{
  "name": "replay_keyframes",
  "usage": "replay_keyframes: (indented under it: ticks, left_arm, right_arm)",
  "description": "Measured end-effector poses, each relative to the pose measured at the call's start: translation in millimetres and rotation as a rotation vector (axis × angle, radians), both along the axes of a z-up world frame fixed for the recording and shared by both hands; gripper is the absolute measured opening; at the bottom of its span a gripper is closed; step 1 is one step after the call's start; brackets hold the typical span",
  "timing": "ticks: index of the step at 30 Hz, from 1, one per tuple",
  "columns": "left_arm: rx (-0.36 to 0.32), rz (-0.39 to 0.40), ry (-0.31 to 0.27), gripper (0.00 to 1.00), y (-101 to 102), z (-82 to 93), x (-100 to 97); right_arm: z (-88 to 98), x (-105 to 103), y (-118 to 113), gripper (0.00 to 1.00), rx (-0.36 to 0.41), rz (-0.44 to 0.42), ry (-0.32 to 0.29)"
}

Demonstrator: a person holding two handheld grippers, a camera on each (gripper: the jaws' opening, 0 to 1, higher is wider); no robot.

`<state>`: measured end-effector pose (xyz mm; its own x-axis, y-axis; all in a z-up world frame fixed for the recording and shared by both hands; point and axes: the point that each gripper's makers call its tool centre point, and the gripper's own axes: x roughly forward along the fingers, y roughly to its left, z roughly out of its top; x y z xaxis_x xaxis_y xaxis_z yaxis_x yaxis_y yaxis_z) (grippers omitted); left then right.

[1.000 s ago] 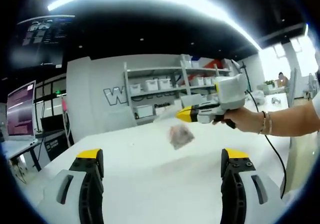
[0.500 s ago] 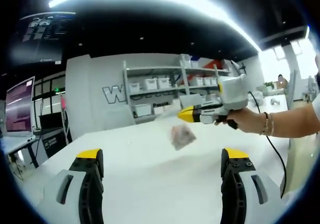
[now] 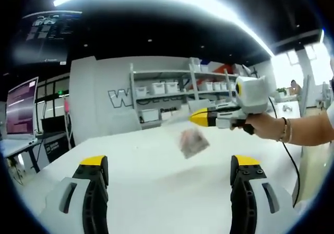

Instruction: Open the resealable bag by pulling the two sides of the seal apart until the entire bag opening is separated and visibly accessible.

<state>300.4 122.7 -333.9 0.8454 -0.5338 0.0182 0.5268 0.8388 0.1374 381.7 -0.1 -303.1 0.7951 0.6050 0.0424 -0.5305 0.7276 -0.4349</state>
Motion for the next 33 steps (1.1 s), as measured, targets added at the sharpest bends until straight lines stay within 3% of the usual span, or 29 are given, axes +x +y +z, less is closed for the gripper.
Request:
replay_keyframes:
  ticks: [11,33]
  left_arm:
    - [-0.008,0.004,0.003,0.96,2.2,-2.3,1.0]
    - [-0.017,-0.005,0.009,0.96,0.3,-5.8,-2.4]
  right_arm:
    - [-4.0,-13.4,3.2,0.0,-0.01,0.019,-0.01]
    - [-13.3,-61.3,11.3,0.0,-0.005,0.067,-0.026]
